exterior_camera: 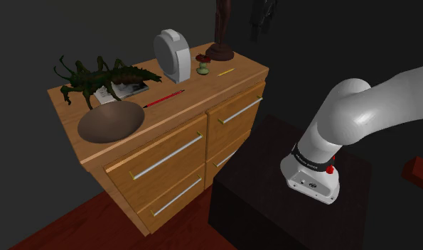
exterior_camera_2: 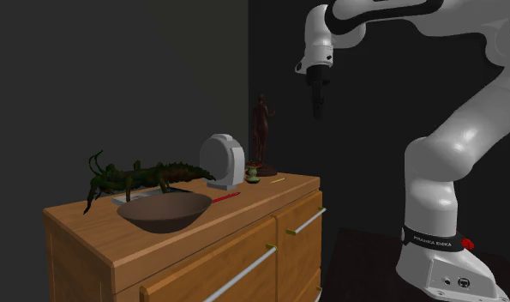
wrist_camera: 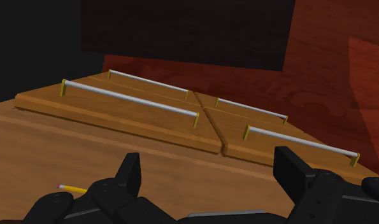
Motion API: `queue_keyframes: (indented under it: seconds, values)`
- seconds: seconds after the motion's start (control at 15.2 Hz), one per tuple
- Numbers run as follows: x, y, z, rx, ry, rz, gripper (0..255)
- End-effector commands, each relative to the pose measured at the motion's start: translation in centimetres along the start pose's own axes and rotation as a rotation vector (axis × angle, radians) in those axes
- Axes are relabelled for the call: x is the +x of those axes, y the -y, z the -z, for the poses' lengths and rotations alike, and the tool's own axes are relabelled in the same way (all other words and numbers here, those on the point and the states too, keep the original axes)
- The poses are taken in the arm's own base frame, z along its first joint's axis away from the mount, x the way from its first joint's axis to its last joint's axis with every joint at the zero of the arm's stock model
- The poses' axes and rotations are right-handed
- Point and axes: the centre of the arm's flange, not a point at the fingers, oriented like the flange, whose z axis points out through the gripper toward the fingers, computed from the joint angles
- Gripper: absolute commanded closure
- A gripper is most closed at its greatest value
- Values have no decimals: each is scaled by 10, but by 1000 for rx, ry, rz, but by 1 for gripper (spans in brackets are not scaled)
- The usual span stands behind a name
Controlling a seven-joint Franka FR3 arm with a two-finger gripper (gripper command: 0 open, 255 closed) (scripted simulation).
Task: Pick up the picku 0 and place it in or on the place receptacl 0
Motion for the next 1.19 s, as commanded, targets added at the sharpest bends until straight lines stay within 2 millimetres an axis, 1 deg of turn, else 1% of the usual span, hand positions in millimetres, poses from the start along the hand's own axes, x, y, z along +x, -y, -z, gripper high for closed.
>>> queue_keyframes:
  seconds: [0.0, 0.33, 0.59, 1.12]
  values:
    - [0, 0, 0, 0, 0, 0, 0]
    - [47, -34, -32, 16, -12, 97, 0]
    - [87, -58, -57, 28, -21, 174, 0]
    - [172, -94, -107, 54, -40, 329, 0]
